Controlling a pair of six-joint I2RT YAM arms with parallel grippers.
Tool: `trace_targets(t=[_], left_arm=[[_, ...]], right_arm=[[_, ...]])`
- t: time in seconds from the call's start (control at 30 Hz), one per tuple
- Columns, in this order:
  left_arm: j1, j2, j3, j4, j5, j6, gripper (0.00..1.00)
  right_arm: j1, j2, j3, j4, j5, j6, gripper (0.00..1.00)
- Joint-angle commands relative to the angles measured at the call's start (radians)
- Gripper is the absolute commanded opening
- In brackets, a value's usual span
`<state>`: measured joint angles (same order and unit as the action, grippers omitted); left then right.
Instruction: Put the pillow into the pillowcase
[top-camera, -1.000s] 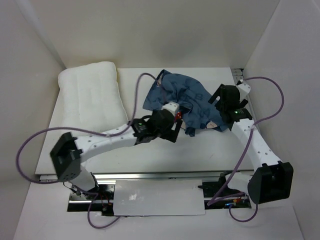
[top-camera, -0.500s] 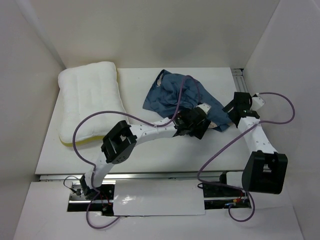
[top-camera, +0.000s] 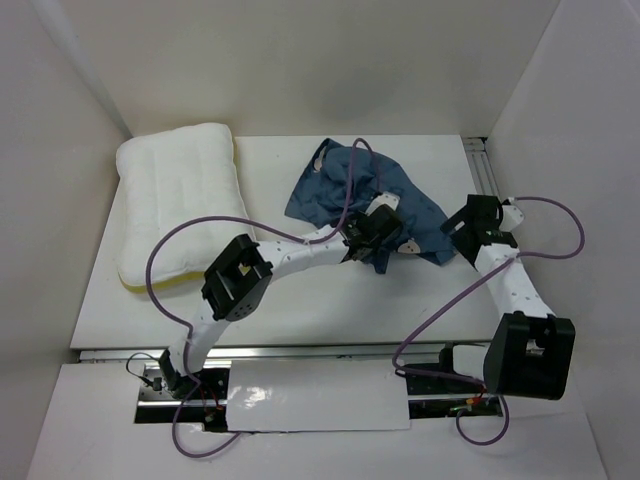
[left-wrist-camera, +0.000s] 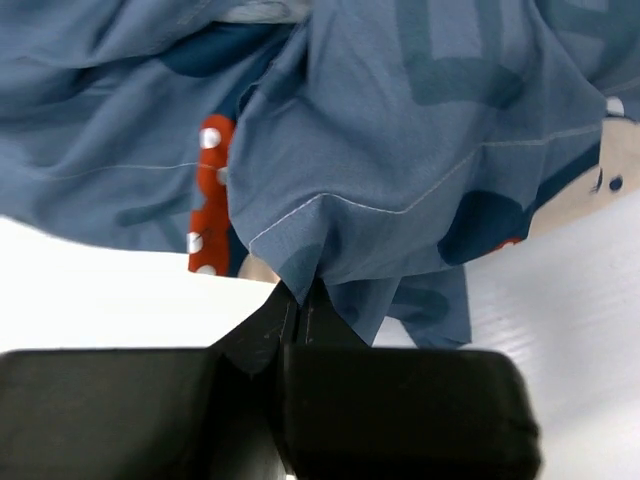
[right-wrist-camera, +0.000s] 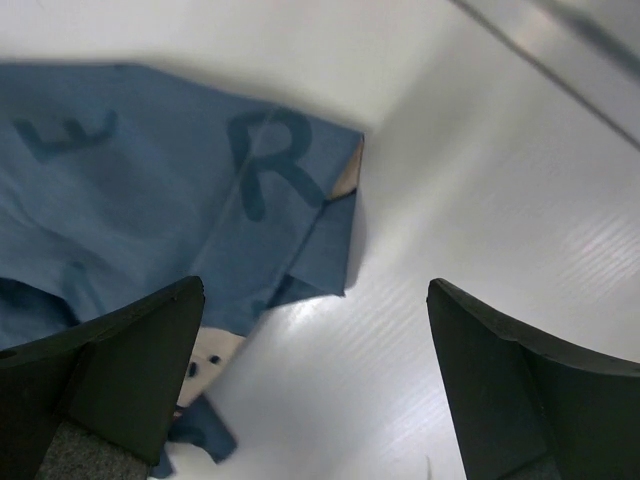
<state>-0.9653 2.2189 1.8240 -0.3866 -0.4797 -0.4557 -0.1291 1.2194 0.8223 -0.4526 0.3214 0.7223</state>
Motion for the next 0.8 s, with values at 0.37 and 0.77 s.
trace_targets(t=[0.37, 0.77], left_arm=[[0.059, -0.372, -0.077, -0.049, -0.206, -0.052, 0.00], [0.069, -0.383, 0.046, -0.144, -0.226, -0.029, 0.00]], right_arm=[[-0.004, -0.083, -0.156, 0.041, -0.275, -0.216, 0.88], [0.477, -0.180, -0.236, 0.158, -0.345, -0.284, 0.93]])
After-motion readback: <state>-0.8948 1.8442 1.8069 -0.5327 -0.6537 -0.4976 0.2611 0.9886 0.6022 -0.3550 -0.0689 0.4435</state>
